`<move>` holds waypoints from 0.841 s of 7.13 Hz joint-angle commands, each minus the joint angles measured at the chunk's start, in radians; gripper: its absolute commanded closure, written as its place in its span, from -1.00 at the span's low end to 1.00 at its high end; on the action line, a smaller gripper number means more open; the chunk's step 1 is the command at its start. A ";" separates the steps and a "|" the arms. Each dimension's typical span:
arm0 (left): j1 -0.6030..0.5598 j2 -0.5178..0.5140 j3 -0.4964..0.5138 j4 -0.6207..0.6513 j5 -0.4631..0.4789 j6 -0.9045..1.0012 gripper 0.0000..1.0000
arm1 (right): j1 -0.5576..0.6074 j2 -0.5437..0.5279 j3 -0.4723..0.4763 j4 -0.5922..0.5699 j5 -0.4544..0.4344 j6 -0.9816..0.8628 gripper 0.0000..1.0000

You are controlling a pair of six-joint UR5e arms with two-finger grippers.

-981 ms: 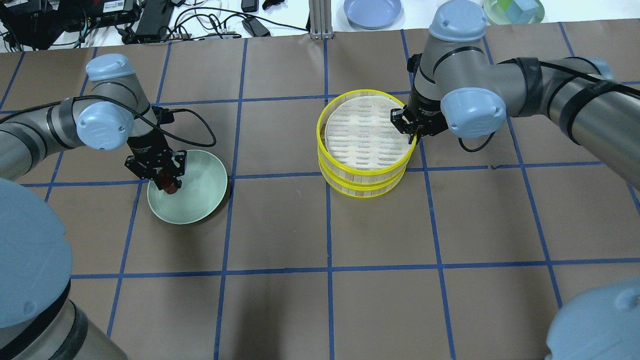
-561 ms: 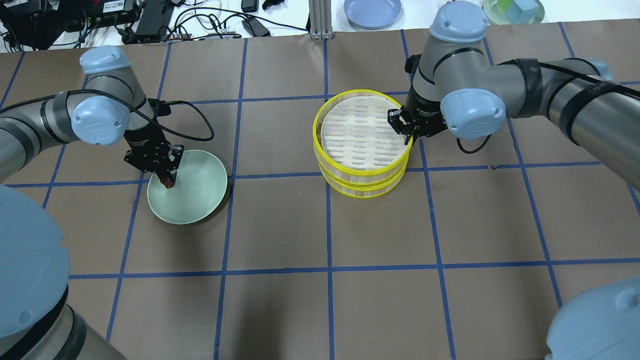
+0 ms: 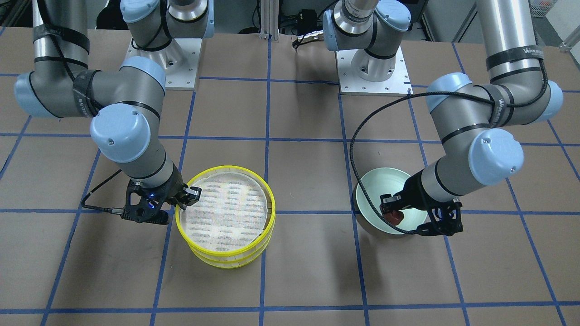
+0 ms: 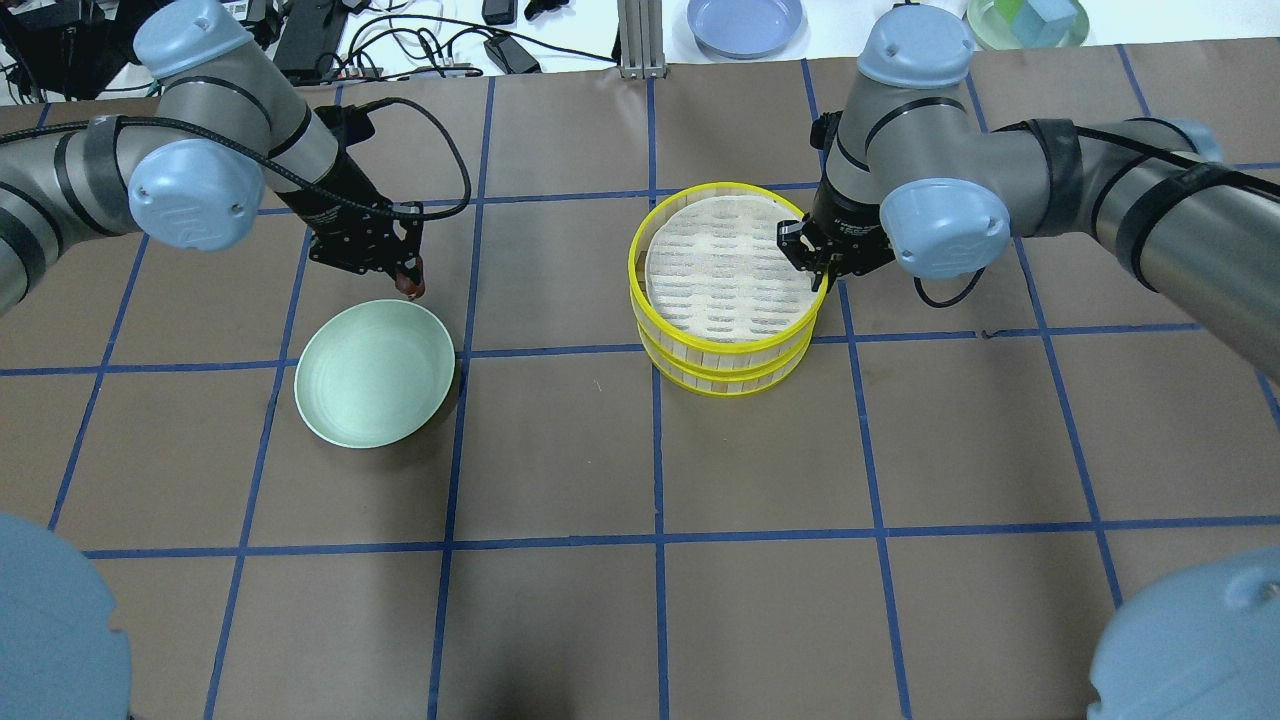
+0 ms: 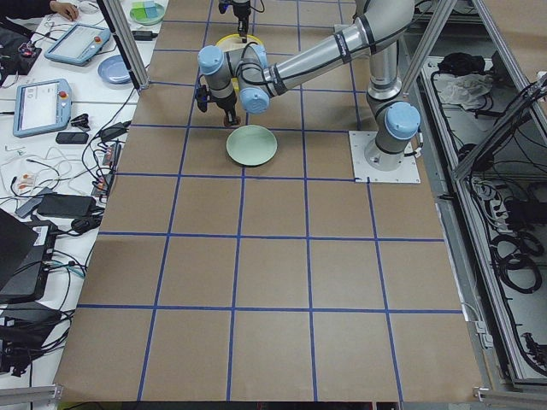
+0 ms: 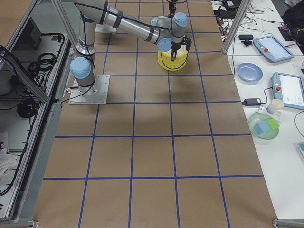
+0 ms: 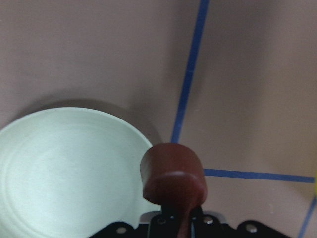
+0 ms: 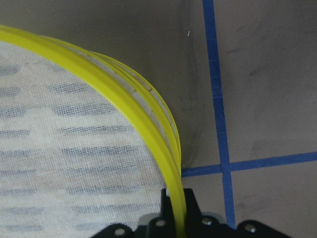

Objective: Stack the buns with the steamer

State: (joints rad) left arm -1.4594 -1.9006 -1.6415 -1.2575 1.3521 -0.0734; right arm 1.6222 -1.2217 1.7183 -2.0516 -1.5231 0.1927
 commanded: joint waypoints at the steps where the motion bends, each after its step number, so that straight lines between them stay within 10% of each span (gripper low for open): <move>1: -0.083 0.037 0.028 0.009 -0.165 -0.177 1.00 | 0.001 0.001 0.001 0.002 -0.003 0.002 1.00; 2: -0.123 0.046 0.028 0.038 -0.218 -0.269 1.00 | -0.001 0.001 0.000 0.002 -0.003 0.002 1.00; 3: -0.166 0.049 0.028 0.047 -0.218 -0.301 1.00 | -0.001 0.001 0.001 0.004 -0.005 0.002 0.46; 4: -0.189 0.038 0.026 0.088 -0.225 -0.363 1.00 | -0.001 0.001 0.001 0.004 -0.006 0.005 -0.52; 5: -0.199 0.023 0.019 0.133 -0.263 -0.431 1.00 | -0.001 -0.001 0.000 0.007 -0.005 0.002 -0.99; 6: -0.203 0.017 0.015 0.159 -0.307 -0.463 1.00 | -0.019 -0.016 -0.018 0.008 -0.006 -0.024 -1.00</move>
State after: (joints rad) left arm -1.6519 -1.8733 -1.6211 -1.1369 1.0914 -0.4821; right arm 1.6165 -1.2261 1.7138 -2.0455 -1.5285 0.1889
